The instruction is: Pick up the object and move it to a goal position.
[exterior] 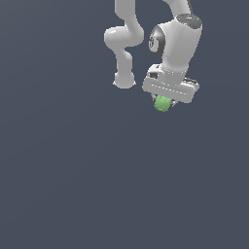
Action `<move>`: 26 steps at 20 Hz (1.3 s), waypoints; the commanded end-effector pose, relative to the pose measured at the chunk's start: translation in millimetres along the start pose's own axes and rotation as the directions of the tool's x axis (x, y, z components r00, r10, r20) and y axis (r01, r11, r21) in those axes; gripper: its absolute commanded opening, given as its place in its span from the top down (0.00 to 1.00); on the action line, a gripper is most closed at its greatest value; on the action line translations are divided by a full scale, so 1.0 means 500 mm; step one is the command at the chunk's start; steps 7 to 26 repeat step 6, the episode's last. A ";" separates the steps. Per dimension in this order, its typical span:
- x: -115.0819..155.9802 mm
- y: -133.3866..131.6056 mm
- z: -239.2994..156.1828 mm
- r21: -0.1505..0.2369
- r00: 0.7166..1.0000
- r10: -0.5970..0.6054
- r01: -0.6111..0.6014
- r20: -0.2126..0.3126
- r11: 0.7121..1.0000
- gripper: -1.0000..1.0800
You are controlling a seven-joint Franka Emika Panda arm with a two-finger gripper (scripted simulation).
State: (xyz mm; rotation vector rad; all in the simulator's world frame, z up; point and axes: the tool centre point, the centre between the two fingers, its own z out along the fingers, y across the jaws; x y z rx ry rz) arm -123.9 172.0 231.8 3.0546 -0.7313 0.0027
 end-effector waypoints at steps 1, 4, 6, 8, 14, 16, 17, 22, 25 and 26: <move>-0.005 -0.003 -0.007 0.000 1.000 0.001 -0.001 0.001 1.000 1.00; -0.002 -0.003 -0.004 0.000 1.000 0.001 -0.001 0.002 1.000 1.00; -0.001 -0.002 -0.002 0.000 1.000 0.001 -0.001 0.002 1.000 1.00; -0.001 -0.002 -0.002 0.000 1.000 0.001 -0.001 0.002 1.000 1.00; -0.001 -0.002 -0.002 0.000 1.000 0.001 -0.001 0.002 1.000 1.00; -0.001 -0.002 -0.002 0.000 1.000 0.001 -0.001 0.002 1.000 1.00; -0.001 -0.002 -0.002 0.000 1.000 0.001 -0.001 0.002 1.000 1.00; -0.001 -0.002 -0.002 0.000 1.000 0.001 -0.001 0.002 1.000 1.00; -0.001 -0.002 -0.002 0.000 1.000 0.001 -0.001 0.002 1.000 1.00; -0.001 -0.002 -0.002 0.000 1.000 0.001 -0.001 0.002 1.000 1.00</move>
